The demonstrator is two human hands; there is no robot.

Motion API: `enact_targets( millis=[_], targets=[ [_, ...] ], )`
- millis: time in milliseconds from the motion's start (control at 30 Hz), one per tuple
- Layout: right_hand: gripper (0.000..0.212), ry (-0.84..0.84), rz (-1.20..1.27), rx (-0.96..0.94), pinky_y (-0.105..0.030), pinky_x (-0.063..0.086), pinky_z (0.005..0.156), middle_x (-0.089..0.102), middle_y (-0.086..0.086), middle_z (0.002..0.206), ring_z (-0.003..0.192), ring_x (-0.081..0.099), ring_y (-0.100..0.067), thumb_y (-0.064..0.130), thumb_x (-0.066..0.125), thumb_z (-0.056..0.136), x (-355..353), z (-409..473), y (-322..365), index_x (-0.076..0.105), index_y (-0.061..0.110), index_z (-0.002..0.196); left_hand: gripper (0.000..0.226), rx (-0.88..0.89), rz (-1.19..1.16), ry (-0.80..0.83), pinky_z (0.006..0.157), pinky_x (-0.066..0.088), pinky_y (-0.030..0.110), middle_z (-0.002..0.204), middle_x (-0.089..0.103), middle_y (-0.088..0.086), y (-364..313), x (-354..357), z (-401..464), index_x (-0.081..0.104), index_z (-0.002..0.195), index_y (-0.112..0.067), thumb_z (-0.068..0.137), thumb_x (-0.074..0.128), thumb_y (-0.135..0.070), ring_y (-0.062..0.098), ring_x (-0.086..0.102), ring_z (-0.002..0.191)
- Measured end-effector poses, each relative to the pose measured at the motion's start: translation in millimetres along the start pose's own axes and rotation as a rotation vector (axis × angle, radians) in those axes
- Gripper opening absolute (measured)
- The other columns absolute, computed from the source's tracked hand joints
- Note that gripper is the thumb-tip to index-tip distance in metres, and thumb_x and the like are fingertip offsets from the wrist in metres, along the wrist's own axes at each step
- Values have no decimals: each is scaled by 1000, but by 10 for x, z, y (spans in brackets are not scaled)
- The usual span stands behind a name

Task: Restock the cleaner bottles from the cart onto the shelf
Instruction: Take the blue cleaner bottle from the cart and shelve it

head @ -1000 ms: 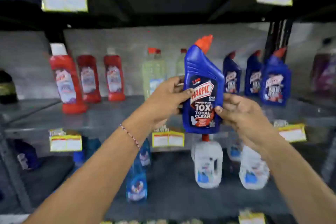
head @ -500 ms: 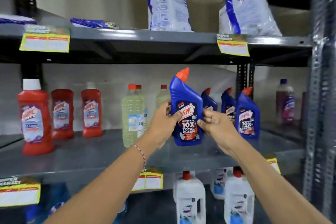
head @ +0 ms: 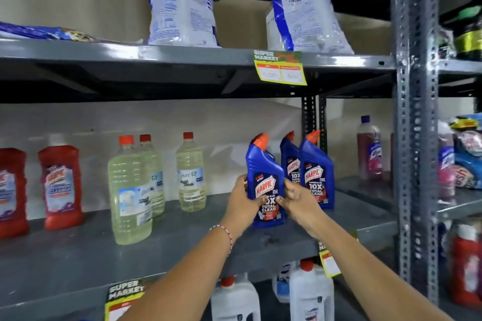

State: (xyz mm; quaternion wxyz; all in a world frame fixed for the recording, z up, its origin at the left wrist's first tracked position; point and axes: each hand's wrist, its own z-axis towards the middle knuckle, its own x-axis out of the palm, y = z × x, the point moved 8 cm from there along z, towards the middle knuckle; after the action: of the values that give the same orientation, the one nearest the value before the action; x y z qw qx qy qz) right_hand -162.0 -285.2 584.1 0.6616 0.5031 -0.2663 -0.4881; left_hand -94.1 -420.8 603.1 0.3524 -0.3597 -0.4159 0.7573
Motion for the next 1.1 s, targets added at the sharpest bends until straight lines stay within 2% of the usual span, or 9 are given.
enact_targets(
  millis=[133,200,467,700,833,900,967,1033,1100],
  targets=[
    [60,85,-42,-24,-19,54,88,64,-7,132,124,59,-18,-18,53,88,110,223,49,48,10,142,60,-30,132,-40,91,54,40,110,65,2,63,-51,144,49,121,-16,71,80,-7,22,63,104],
    [63,100,-70,-10,-17,53,86,63,-10,136,126,58,-20,-18,53,88,169,323,25,45,8,145,59,-39,129,-84,93,53,42,115,66,6,99,-121,254,49,123,-14,72,79,-8,24,63,106],
    [60,32,-110,26,-42,47,108,65,-10,133,125,60,-23,-11,58,88,139,602,-207,47,9,144,57,-33,130,-112,94,50,36,117,64,6,224,-31,450,47,129,-12,79,75,-11,21,60,103],
    [49,48,-157,77,-39,45,109,64,-13,134,126,58,-27,-5,57,92,142,500,-187,52,4,139,55,-146,74,-117,97,52,41,115,67,10,346,1,366,52,125,-6,77,78,-17,26,64,103],
    [44,26,-81,100,-36,40,110,57,-16,141,133,51,-30,10,54,98,13,138,78,49,-1,140,35,-271,-126,-131,80,52,31,117,69,18,233,36,83,62,117,-3,85,69,-13,25,65,93],
    [51,-34,14,56,-35,35,117,48,-11,150,140,44,-22,18,53,100,-167,-218,200,41,5,148,37,-189,-193,-186,74,51,27,117,67,10,13,34,-214,57,121,-4,87,65,-16,19,66,96],
    [44,-123,221,-13,-31,39,113,54,-8,146,135,50,-16,12,53,100,-432,-727,200,50,8,143,41,23,-298,-251,87,50,24,126,60,1,-238,68,-636,49,130,-5,91,60,-11,7,62,108],
    [32,-211,388,-13,-26,47,106,63,-5,138,127,59,-11,7,52,99,-699,-1274,-23,63,14,128,41,194,-432,-186,102,44,19,139,53,2,-372,284,-1094,46,134,-5,94,54,-4,6,53,128],
    [25,-325,443,78,-25,51,99,68,-4,130,119,64,-9,10,53,98,-999,-1824,-488,68,19,116,35,191,-467,-22,98,44,13,135,55,1,-246,726,-1478,50,130,-7,96,50,-1,2,53,126]
  ],
)
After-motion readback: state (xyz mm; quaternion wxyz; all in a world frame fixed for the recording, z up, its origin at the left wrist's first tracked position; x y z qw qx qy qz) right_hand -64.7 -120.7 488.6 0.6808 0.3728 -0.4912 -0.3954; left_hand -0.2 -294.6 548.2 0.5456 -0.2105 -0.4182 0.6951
